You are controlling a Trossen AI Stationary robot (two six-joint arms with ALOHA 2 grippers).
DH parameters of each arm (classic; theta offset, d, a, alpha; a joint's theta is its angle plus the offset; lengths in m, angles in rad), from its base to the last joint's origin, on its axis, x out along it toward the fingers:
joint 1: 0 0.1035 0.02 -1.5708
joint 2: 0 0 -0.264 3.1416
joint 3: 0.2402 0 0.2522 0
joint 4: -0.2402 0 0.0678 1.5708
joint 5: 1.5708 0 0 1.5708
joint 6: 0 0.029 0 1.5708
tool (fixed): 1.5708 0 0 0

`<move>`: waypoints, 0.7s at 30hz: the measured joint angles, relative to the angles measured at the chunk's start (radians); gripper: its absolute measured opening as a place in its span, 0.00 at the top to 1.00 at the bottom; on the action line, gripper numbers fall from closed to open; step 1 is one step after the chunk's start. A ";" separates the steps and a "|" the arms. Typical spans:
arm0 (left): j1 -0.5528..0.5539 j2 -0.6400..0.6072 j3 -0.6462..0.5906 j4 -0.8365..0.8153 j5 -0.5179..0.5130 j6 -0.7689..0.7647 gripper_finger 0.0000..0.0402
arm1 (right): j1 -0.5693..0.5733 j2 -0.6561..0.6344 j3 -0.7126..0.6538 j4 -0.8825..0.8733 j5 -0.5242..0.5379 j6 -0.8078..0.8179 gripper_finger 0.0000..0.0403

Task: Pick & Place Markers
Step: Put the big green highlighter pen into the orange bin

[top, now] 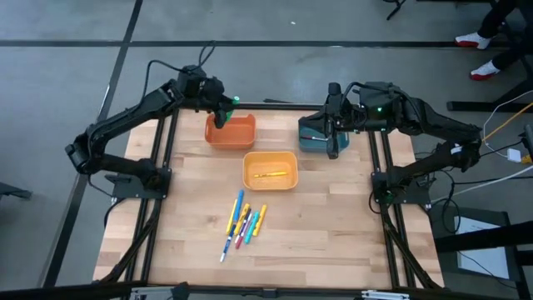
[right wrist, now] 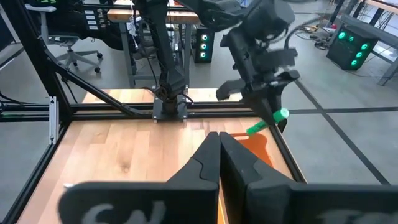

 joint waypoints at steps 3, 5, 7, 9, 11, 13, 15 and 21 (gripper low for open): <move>0.000 0.030 0.000 -0.019 -0.003 0.034 0.83 | 0.000 0.000 0.000 0.000 0.000 0.000 1.00; 0.000 0.051 0.000 -0.039 -0.009 0.054 0.83 | 0.000 0.000 0.000 0.000 0.000 0.000 1.00; 0.000 0.074 0.000 -0.052 -0.018 0.073 0.83 | 0.000 0.000 0.000 0.000 0.000 0.000 1.00; 0.000 0.093 0.000 -0.059 -0.029 0.092 0.83 | 0.000 0.000 0.000 0.000 0.000 0.000 1.00; -0.001 0.112 0.000 -0.074 -0.047 0.115 0.83 | 0.000 0.000 0.000 0.000 0.000 0.003 1.00; 0.000 0.135 0.000 -0.089 -0.056 0.137 0.83 | 0.000 0.000 0.000 -0.004 0.000 0.003 1.00; 0.000 0.156 0.000 -0.102 -0.059 0.149 0.83 | 0.000 0.000 0.000 -0.014 0.000 0.004 1.00; 0.000 0.224 0.000 -0.147 -0.095 0.201 0.83 | 0.000 0.000 -0.001 -0.039 0.000 0.012 1.00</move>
